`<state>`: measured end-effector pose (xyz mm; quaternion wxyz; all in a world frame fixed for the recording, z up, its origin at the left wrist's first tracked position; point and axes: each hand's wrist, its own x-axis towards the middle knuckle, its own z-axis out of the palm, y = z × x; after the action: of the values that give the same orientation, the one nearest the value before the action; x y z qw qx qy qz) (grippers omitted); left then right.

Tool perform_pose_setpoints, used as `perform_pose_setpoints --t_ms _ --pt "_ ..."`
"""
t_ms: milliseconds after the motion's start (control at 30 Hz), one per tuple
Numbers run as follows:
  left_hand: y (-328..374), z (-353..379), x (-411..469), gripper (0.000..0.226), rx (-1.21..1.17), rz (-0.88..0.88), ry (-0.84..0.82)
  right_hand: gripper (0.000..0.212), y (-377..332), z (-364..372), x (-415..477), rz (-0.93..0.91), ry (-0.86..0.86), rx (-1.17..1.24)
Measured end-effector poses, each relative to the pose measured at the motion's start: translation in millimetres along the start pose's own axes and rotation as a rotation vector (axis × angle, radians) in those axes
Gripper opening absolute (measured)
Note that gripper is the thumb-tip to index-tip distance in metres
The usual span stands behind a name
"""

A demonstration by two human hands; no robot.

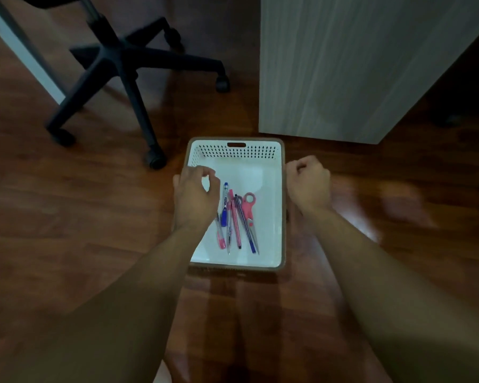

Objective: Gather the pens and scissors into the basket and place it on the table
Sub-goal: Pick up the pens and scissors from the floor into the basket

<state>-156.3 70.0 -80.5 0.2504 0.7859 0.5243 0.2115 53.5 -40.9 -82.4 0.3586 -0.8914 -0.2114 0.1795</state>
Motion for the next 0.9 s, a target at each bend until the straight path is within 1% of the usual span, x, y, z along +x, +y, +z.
perform_pose_setpoints --t_ms 67,133,167,200,267,300,433,567,633,733,800,833,867,900 --pt "-6.2 -3.2 5.2 0.028 0.134 0.043 0.047 0.03 17.5 -2.9 12.3 0.072 -0.048 -0.053" --pt "-15.8 -7.0 8.4 0.037 0.224 0.019 0.046 0.04 38.0 -2.3 17.9 0.111 -0.159 -0.115" --pt "-21.3 -7.5 8.1 0.042 0.25 -0.021 0.031 0.045 48.6 -0.5 18.1 0.121 -0.216 -0.161" --pt "-26.5 -6.8 7.4 0.048 0.257 -0.069 0.007 0.046 57.8 0.3 16.6 0.138 -0.256 -0.211" --pt "-33.6 -3.4 4.6 0.059 0.222 -0.167 -0.052 0.038 72.6 0.6 11.2 0.155 -0.294 -0.292" --pt "-37.5 -0.1 3.3 0.06 0.203 -0.209 -0.078 0.035 79.1 1.6 8.7 0.161 -0.306 -0.313" --pt "-59.1 10.0 2.2 0.051 0.242 -0.273 -0.224 0.027 89.0 1.7 -1.8 0.151 -0.304 -0.388" --pt "-72.2 18.2 -1.7 0.033 0.181 -0.324 -0.181 0.028 89.3 2.5 -4.2 0.134 -0.299 -0.412" --pt "-70.9 22.9 -3.6 0.033 0.134 -0.354 -0.162 0.028 87.6 1.6 -2.8 0.149 -0.302 -0.386" --pt "-66.6 28.2 -3.5 0.041 0.127 -0.37 -0.171 0.027 80.5 -2.8 5.5 0.192 -0.229 -0.234" --pt "-62.0 29.3 -4.0 0.051 0.146 -0.374 -0.215 0.022 68.0 -9.3 15.4 0.188 -0.123 -0.109" --pt "-60.1 28.9 -5.1 0.053 0.166 -0.354 -0.229 0.016 57.9 -13.2 19.8 0.18 -0.062 -0.042" --pt "-58.3 28.6 -6.3 0.049 0.17 -0.33 -0.23 0.013 45.9 -17.5 23.5 0.167 -0.008 0.018" --pt "-55.8 28.3 -7.7 0.044 0.157 -0.322 -0.227 0.014 33.4 -20.9 26.6 0.142 0.032 0.054"
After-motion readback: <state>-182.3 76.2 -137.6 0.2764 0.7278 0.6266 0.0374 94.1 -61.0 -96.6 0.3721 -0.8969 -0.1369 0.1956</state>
